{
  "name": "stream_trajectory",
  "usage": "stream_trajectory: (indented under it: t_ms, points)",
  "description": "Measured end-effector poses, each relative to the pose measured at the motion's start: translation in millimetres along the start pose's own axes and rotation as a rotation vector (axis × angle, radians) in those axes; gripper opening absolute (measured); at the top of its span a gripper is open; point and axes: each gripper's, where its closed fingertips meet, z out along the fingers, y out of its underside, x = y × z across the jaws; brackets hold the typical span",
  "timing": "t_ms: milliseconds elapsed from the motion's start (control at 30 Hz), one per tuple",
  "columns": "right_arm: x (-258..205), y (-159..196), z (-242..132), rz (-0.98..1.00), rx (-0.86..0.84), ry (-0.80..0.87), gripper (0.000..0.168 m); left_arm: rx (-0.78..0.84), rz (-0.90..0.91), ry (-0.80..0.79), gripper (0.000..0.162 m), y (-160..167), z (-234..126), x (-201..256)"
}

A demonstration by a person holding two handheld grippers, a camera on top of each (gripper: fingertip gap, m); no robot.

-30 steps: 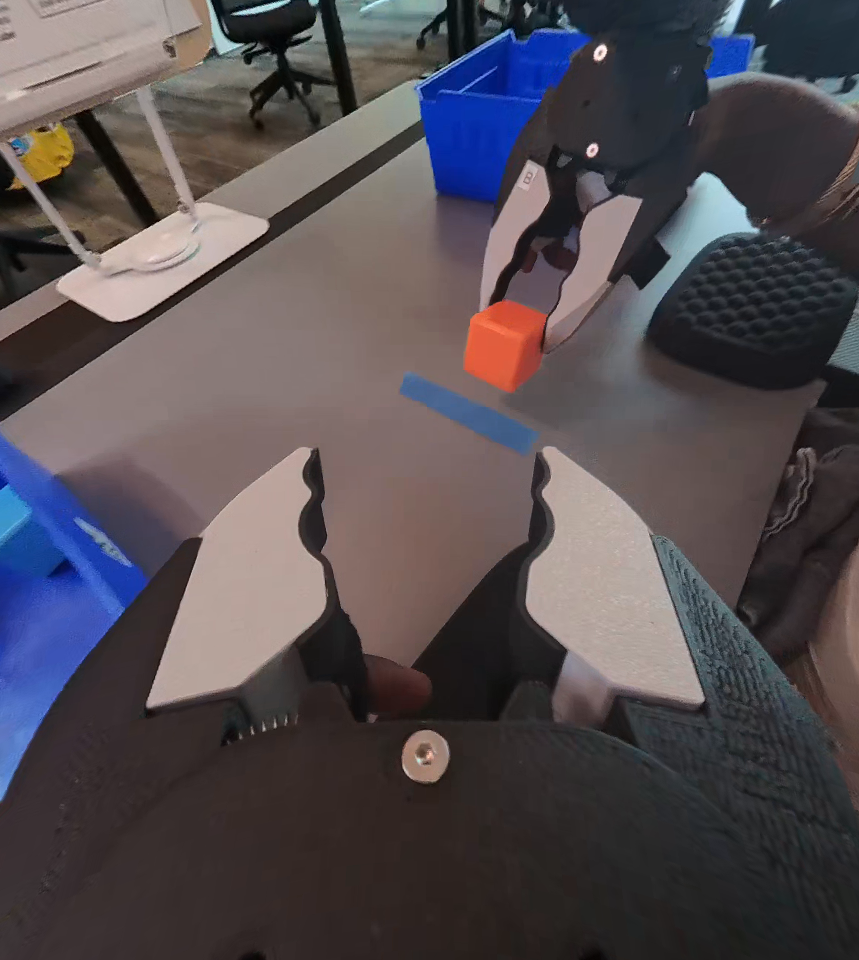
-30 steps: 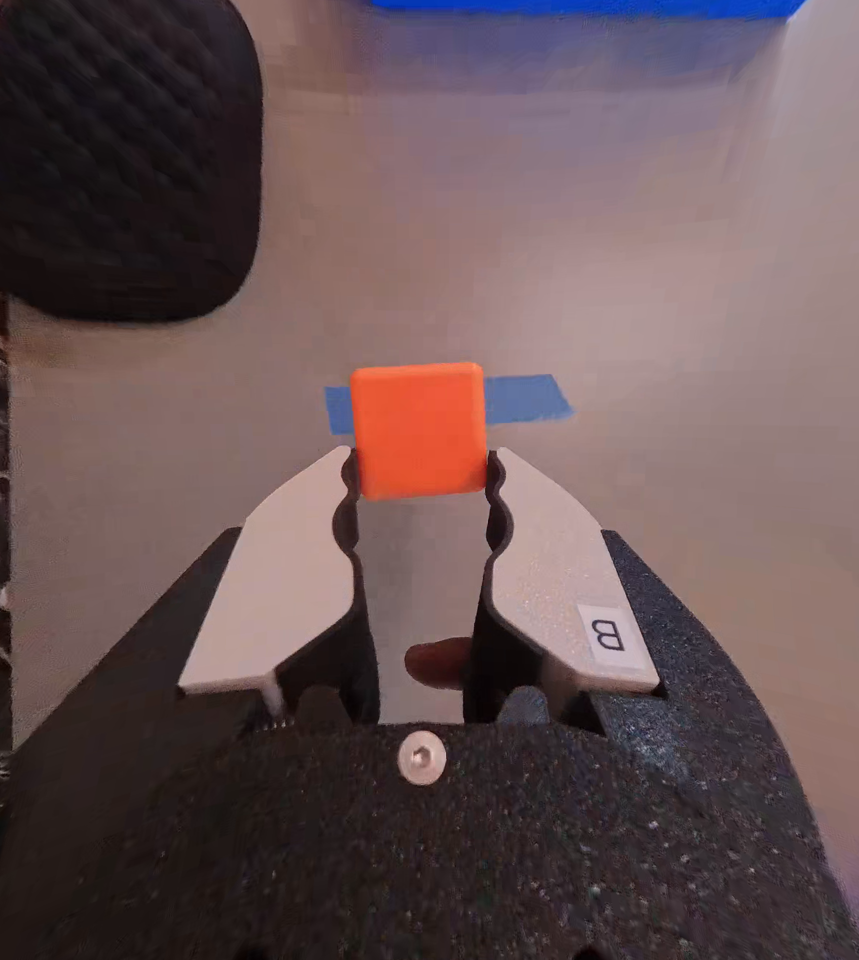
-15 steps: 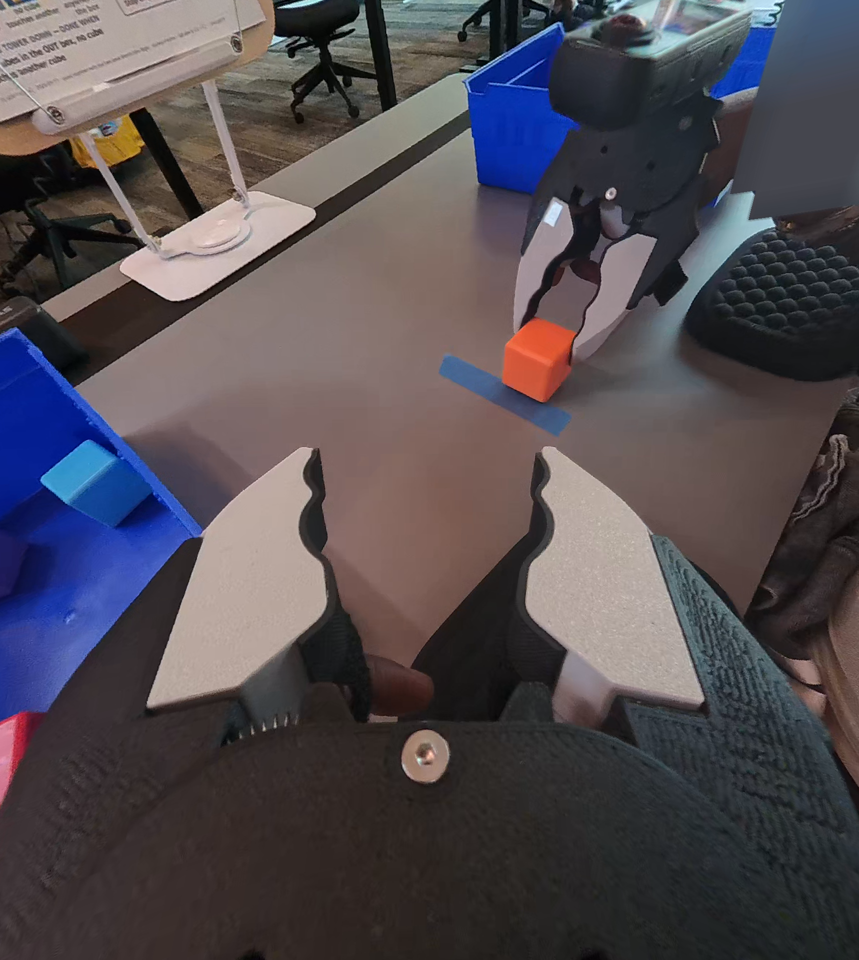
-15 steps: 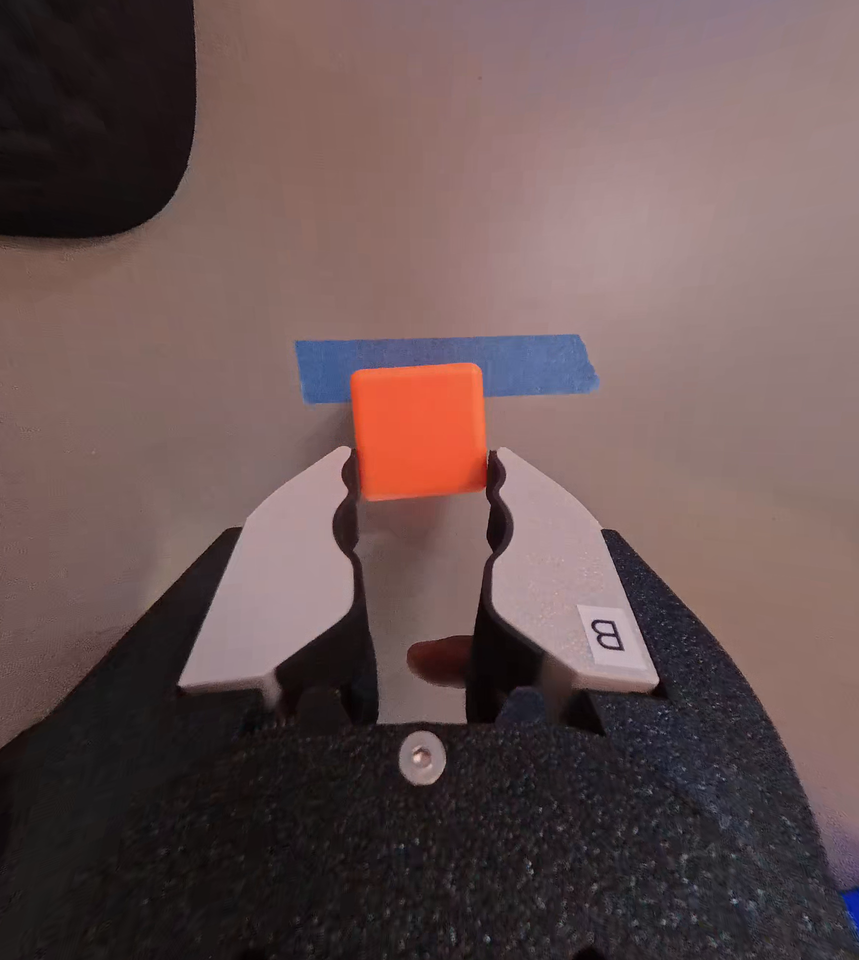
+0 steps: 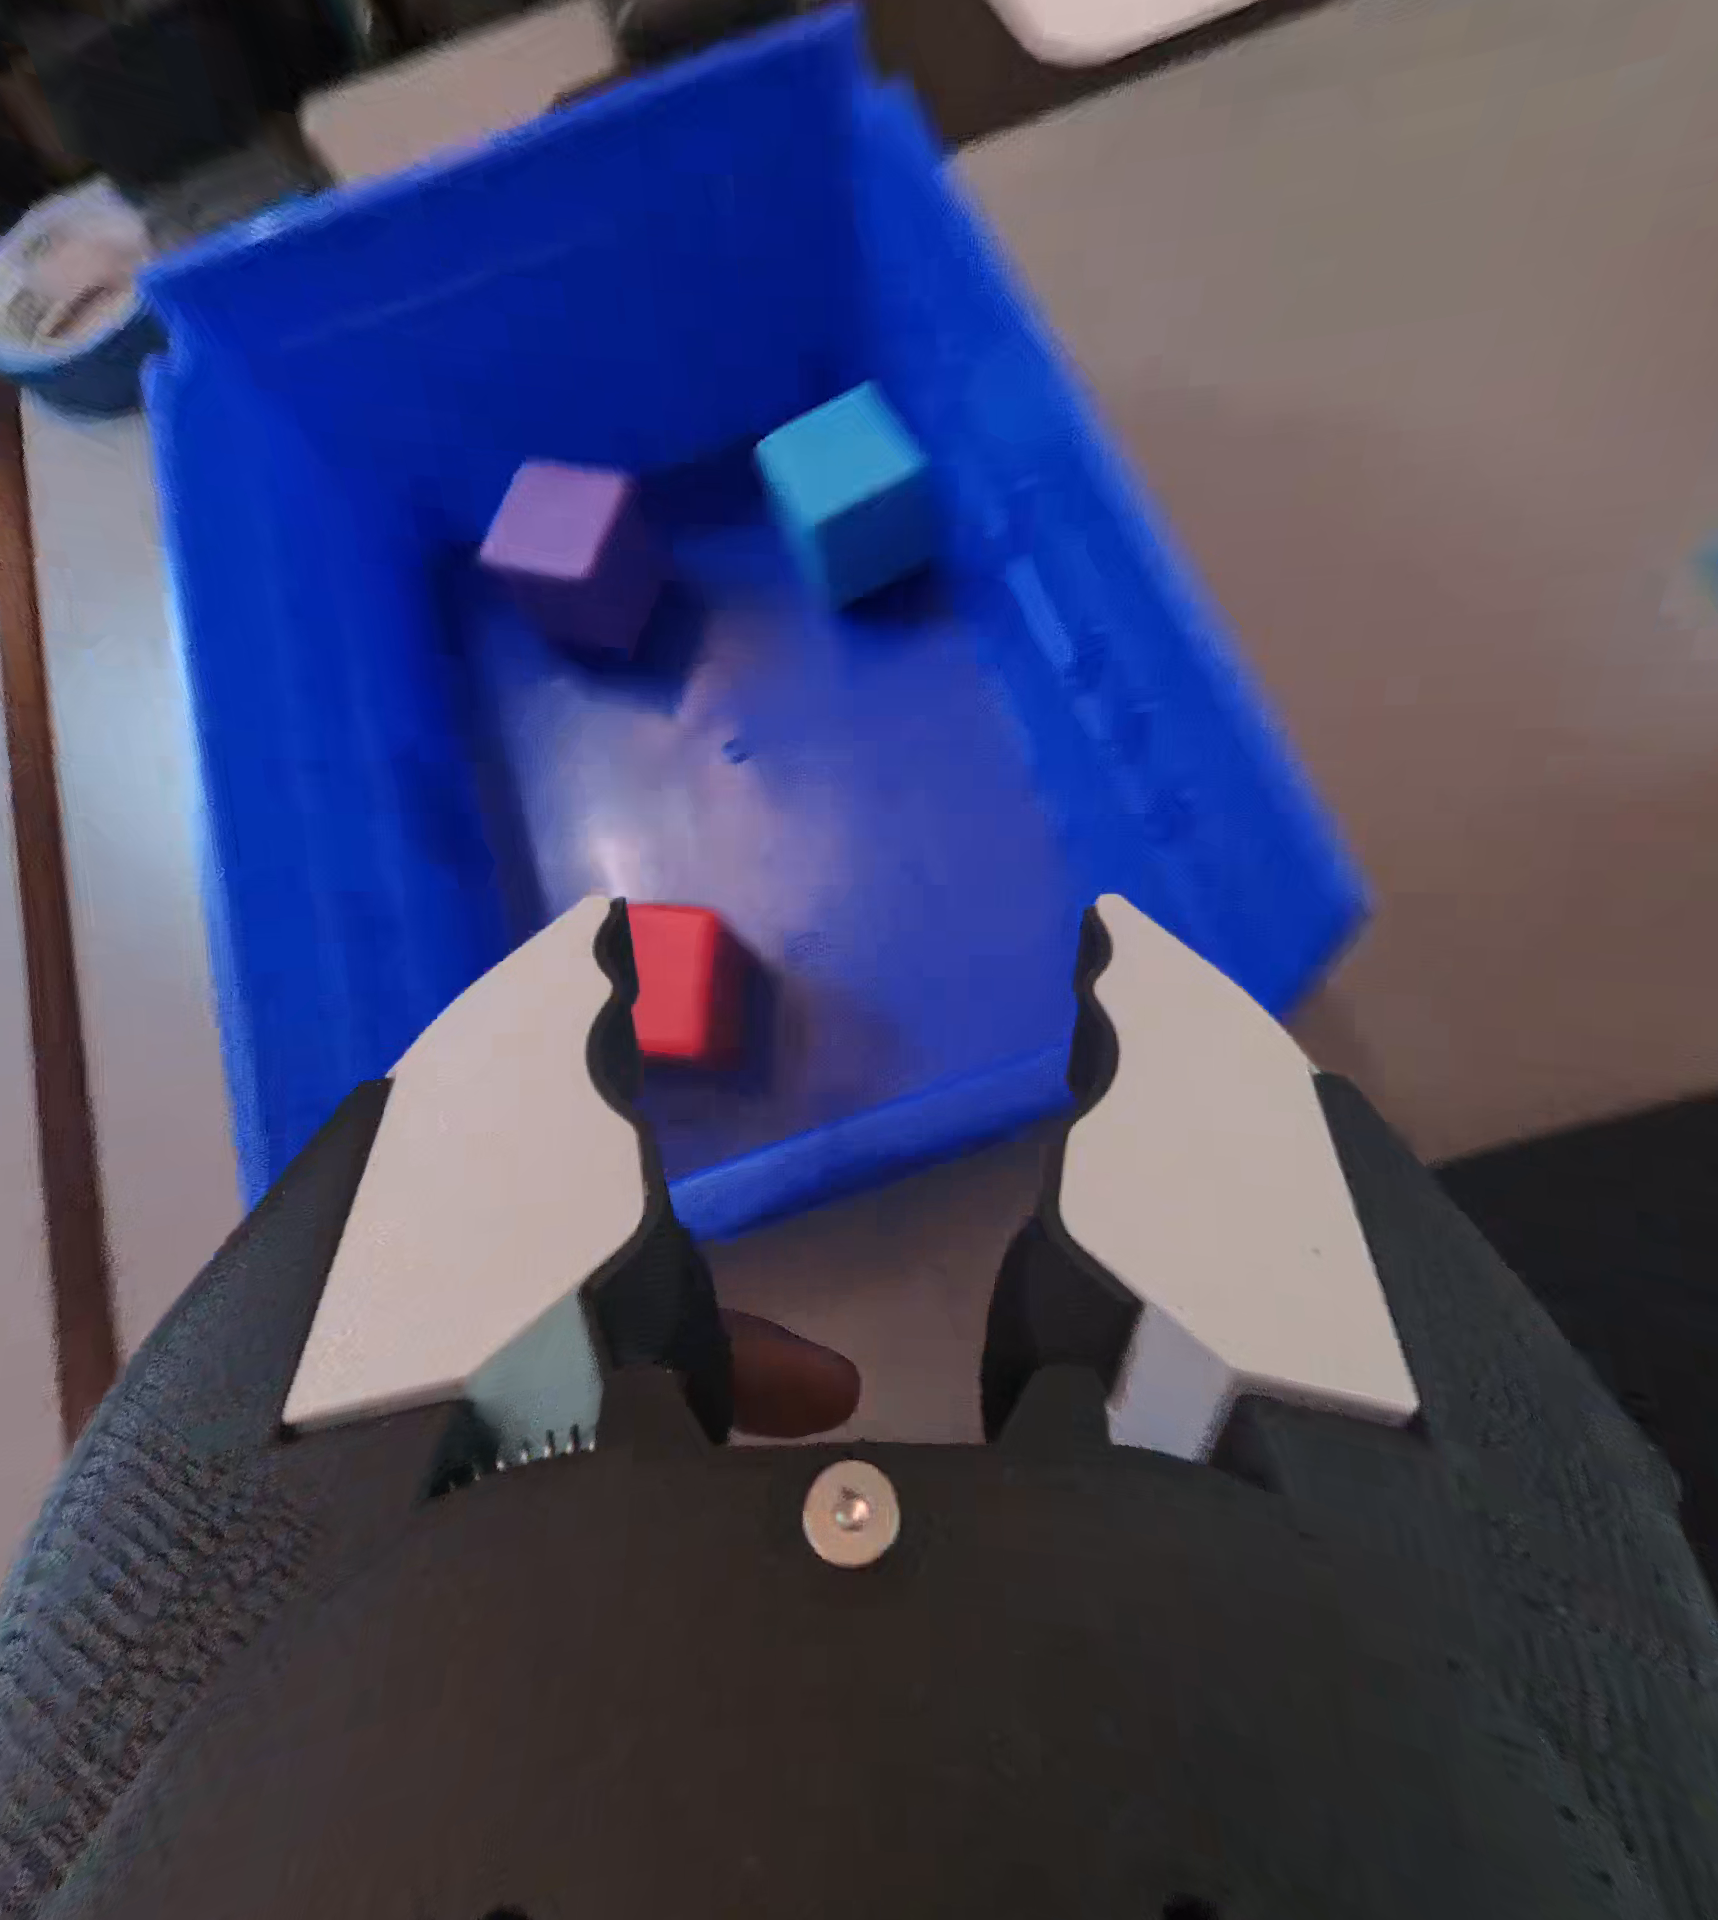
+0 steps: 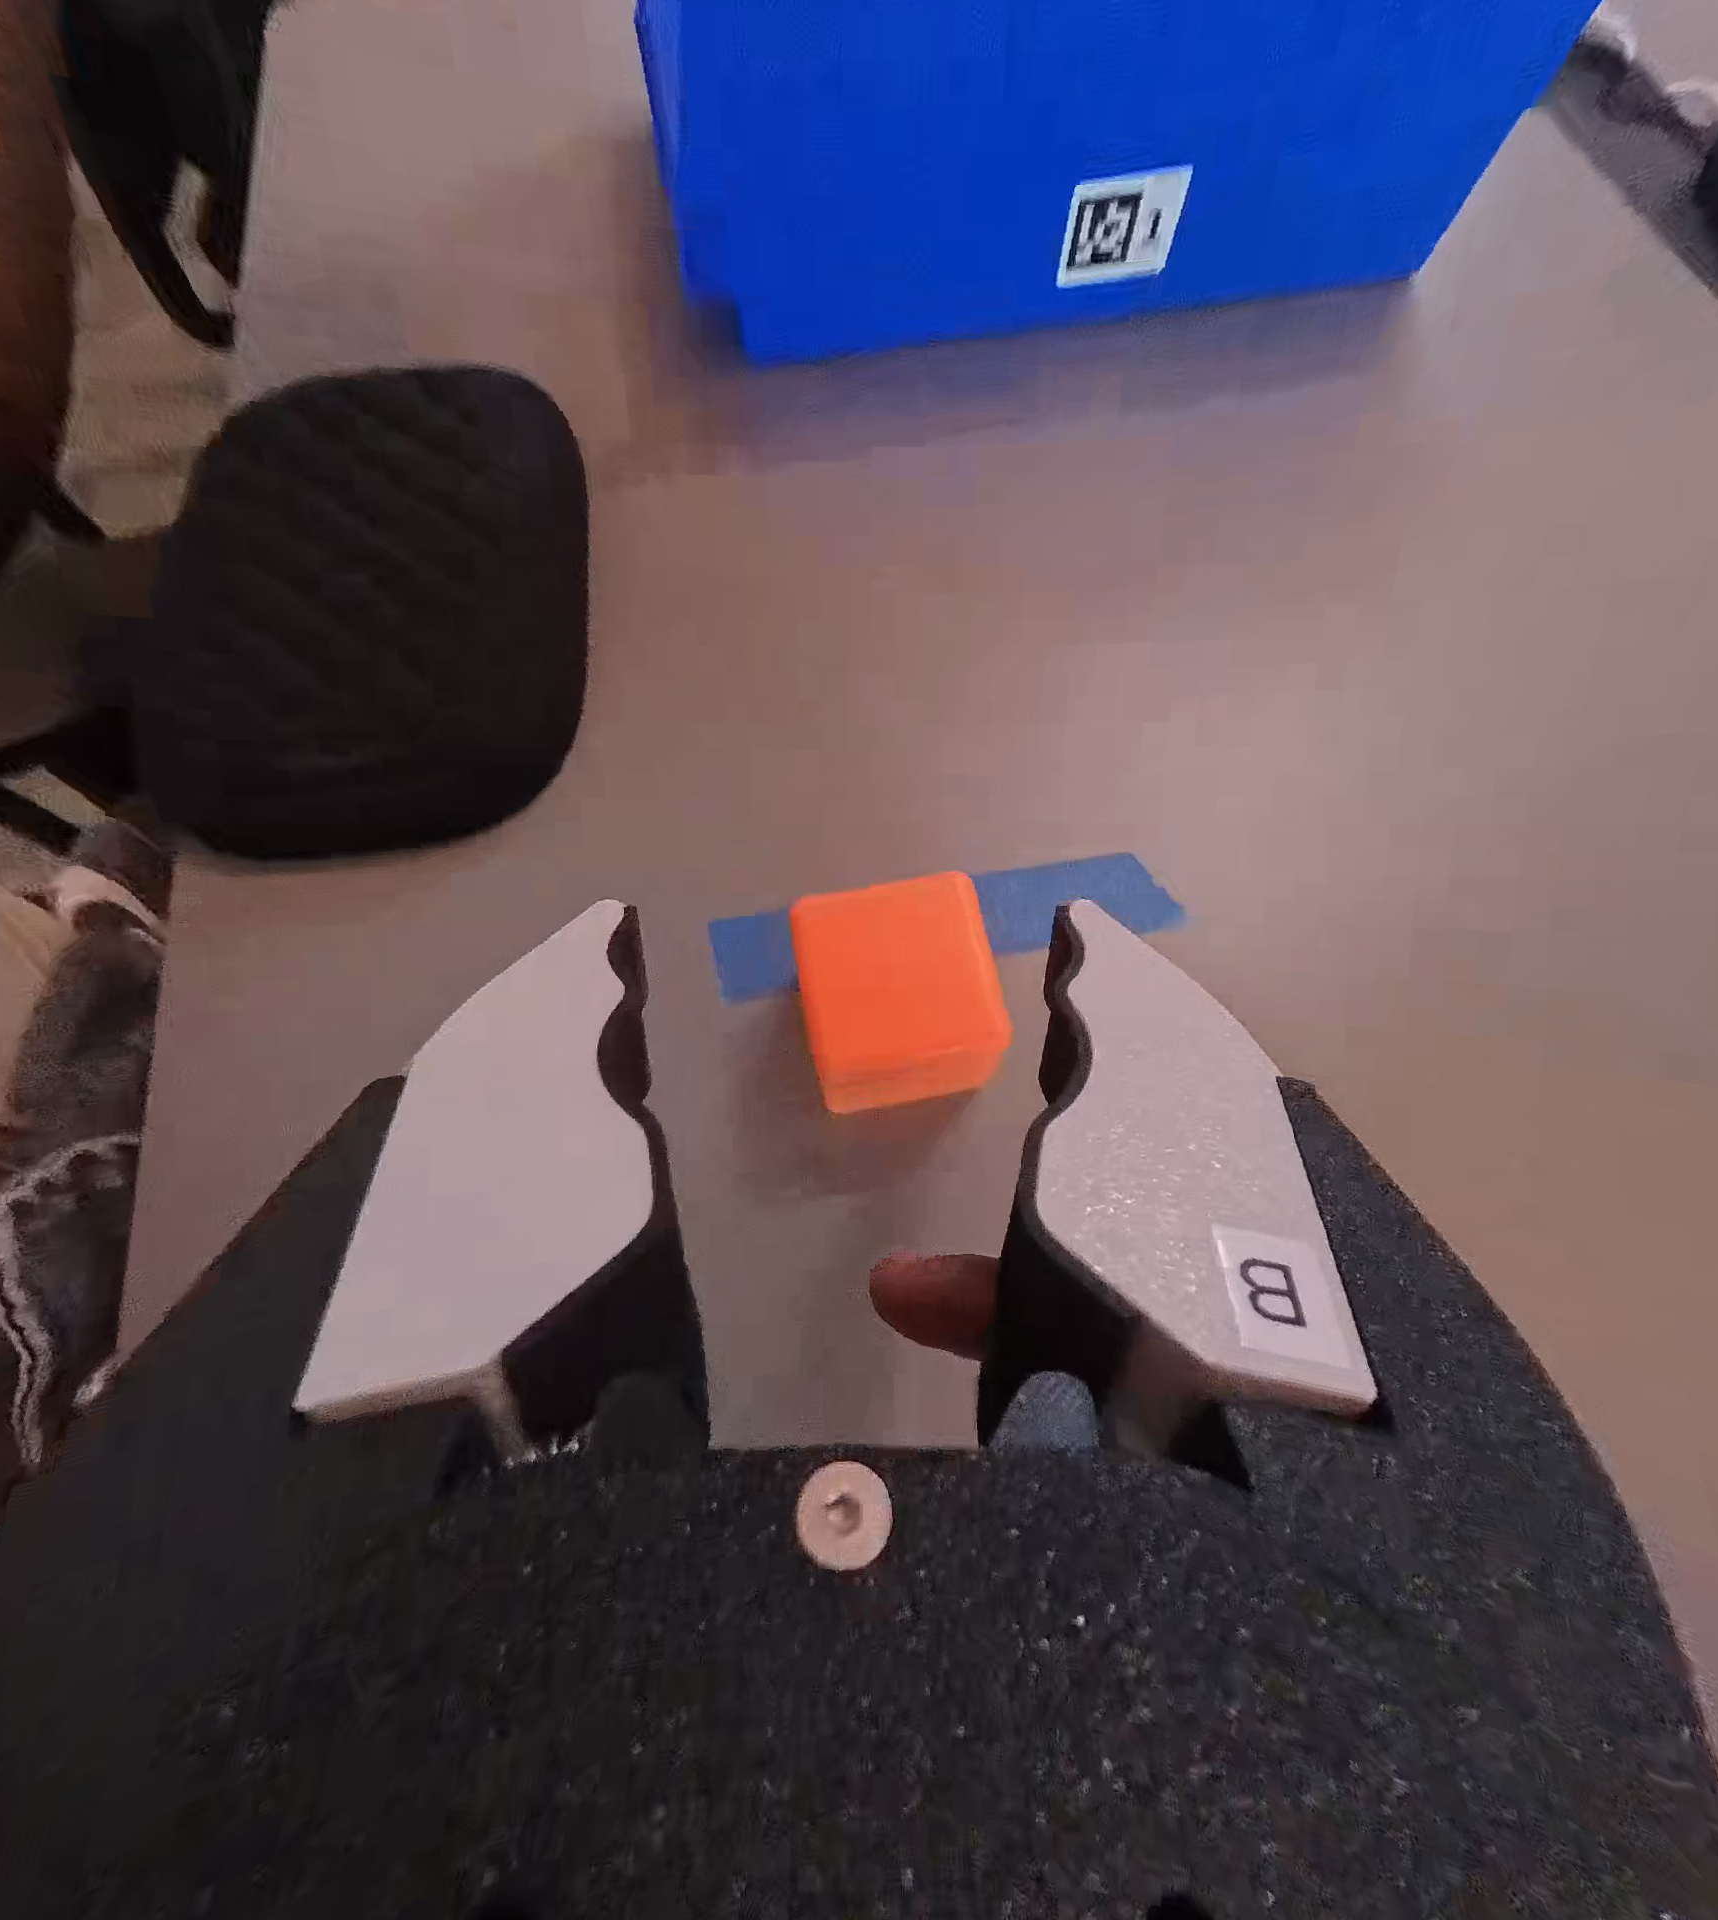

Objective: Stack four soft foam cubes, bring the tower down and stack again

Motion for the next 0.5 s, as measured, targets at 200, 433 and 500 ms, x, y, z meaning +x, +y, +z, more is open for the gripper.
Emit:
stream_trajectory:
  t_ms: [200,433,500]
  points:
    - [2,-1,-9,0.034,0.087,0.006,0.072,-0.341,-0.031,-0.018,0.078,51,57,-55]
    - [3,-10,-9,-0.006,0.188,0.031,0.072,-0.105,-0.057,0.017,0.05,24,58,-48]
    - [2,-23,-9,-0.059,0.272,0.057,0.074,0.211,-0.139,0.086,0.05,-21,32,-25]
